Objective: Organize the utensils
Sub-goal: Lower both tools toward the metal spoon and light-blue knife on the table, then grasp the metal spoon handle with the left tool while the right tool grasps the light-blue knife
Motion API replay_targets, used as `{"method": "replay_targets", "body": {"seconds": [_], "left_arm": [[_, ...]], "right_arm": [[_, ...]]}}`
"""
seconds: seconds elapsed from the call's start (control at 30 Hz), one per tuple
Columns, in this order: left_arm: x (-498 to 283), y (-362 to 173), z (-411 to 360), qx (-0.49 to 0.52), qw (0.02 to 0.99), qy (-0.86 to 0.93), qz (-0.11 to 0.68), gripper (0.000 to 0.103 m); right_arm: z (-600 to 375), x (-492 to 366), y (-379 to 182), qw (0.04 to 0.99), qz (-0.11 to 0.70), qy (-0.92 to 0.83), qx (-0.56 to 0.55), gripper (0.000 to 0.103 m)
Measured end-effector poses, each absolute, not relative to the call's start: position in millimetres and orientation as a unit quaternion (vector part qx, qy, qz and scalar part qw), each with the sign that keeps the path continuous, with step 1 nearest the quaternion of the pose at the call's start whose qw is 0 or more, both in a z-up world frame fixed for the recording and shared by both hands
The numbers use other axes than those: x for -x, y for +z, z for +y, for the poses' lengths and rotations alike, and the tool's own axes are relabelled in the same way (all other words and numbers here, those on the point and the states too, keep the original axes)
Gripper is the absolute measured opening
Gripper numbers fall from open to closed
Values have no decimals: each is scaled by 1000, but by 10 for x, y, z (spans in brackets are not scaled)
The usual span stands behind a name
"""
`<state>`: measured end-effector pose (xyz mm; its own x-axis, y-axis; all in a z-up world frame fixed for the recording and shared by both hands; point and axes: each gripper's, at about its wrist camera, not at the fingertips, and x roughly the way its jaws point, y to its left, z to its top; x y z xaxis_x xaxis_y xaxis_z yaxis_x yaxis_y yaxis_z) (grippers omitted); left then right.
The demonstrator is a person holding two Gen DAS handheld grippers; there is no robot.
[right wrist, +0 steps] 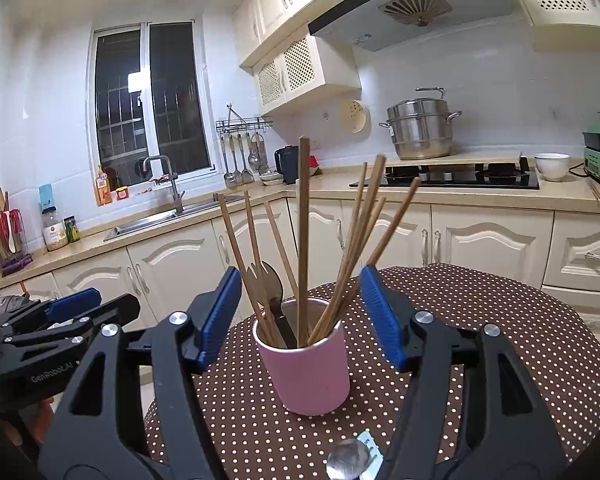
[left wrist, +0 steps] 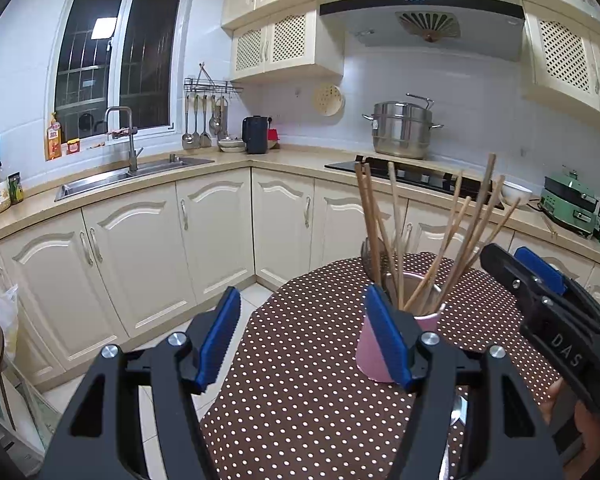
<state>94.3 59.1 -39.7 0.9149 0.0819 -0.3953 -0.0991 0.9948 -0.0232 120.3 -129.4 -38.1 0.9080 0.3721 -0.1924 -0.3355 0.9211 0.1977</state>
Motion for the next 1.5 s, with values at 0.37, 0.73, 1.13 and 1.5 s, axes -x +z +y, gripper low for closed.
{"method": "replay_targets", "body": {"seconds": [0.37, 0.73, 1.13, 1.5], "left_arm": [[-879, -563, 155, 3, 969, -7, 246, 74], [-1042, -961, -170, 3, 932, -63, 357, 77], [-1272, -1523, -488, -37, 868, -115, 482, 76], [-1588, -1772, -815, -64, 848, -112, 514, 32]], "right_arm": [[-1772, -1103, -495, 964, 174, 158, -121, 73], [-2196, -1083, -916, 947, 266, 125, -126, 77], [-2295, -1144, -1327, 925, 346, 111, -114, 79], [-2401, -1101, -1398, 920, 359, 112, -113, 79]]}}
